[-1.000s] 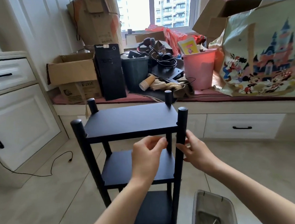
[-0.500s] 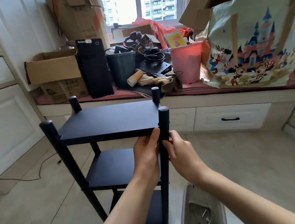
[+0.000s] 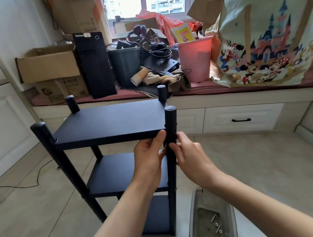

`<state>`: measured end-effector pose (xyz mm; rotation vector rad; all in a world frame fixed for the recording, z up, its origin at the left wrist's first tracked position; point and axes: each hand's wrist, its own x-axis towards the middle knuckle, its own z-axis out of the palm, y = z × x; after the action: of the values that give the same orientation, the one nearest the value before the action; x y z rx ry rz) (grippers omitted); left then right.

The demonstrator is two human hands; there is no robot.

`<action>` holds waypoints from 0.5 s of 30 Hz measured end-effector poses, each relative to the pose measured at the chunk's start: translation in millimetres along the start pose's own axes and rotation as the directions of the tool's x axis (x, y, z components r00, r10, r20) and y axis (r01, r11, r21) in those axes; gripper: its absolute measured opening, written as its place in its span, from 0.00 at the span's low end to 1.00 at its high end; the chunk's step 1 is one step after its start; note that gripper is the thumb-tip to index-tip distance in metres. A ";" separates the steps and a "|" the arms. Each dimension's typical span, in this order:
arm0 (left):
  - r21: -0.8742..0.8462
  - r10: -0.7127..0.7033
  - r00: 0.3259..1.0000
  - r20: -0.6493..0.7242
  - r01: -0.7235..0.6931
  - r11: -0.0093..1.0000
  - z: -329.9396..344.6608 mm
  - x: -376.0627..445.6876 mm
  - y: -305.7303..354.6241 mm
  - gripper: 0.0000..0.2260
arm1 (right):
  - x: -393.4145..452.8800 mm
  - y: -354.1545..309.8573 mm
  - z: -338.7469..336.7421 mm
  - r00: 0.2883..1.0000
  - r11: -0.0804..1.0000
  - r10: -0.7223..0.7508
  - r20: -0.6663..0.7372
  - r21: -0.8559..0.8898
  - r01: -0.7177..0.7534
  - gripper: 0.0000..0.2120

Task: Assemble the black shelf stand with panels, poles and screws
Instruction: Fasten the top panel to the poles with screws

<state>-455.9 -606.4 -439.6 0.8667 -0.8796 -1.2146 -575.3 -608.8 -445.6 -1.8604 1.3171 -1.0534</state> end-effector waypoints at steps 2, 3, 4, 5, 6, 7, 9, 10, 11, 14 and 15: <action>-0.001 -0.004 1.000 0.002 0.004 1.000 0.1 -0.9 0.7 0.16 | -0.6 0.9 0.1 1.000 1.000 0.006 0.000 0.009 -0.006 0.04; -0.005 -0.005 1.000 0.004 0.005 1.000 0.1 -0.9 0.8 0.18 | -0.5 1.2 0.2 1.000 1.000 0.006 -0.001 0.008 -0.006 0.04; -0.007 -0.006 1.000 0.006 0.006 1.000 -0.2 -1.3 1.0 0.19 | -0.4 1.7 0.4 1.000 1.000 0.006 0.001 0.005 -0.006 0.04; -0.006 -0.006 1.000 0.006 0.006 1.000 -0.3 -1.2 1.1 0.20 | -0.2 2.4 0.4 1.000 1.000 0.008 0.003 0.005 -0.008 0.04; -0.002 -0.007 1.000 0.007 0.007 1.000 -0.5 -1.2 1.1 0.20 | 0.2 3.3 0.5 1.000 1.000 0.014 0.006 0.010 -0.014 0.04; 0.005 -0.008 1.000 0.007 0.008 1.000 -0.7 -1.1 1.4 0.19 | 0.4 3.9 0.4 1.000 1.000 0.021 0.008 0.021 -0.021 0.04; 0.025 -0.011 1.000 0.004 0.011 1.000 -1.1 -0.6 2.3 0.17 | 1.0 5.3 0.2 1.000 0.998 0.029 -0.004 0.057 -0.029 0.04; 0.033 -0.013 1.000 -0.001 0.013 0.999 -1.0 -0.3 2.8 0.15 | 1.6 5.7 -0.3 0.999 0.996 0.036 -0.018 0.077 -0.034 0.04; 0.038 -0.014 1.000 -0.009 0.015 0.999 -0.7 -0.7 3.1 0.14 | 1.6 6.4 -2.0 0.998 0.995 0.046 -0.034 0.092 -0.043 0.05; 0.037 -0.018 0.999 -0.027 0.019 0.999 0.8 -1.3 3.8 0.12 | 1.9 8.4 -10.0 0.996 0.991 0.079 -0.043 0.112 -0.073 0.06; 0.028 -0.021 0.999 -0.030 0.021 0.999 1.5 -1.5 3.8 0.12 | 1.4 9.6 -14.1 0.996 0.992 0.082 -0.032 0.100 -0.079 0.08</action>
<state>-455.9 -604.6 -435.6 0.9164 -0.8679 -1.2072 -591.6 -613.7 -446.4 -1.7093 1.3248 -1.0942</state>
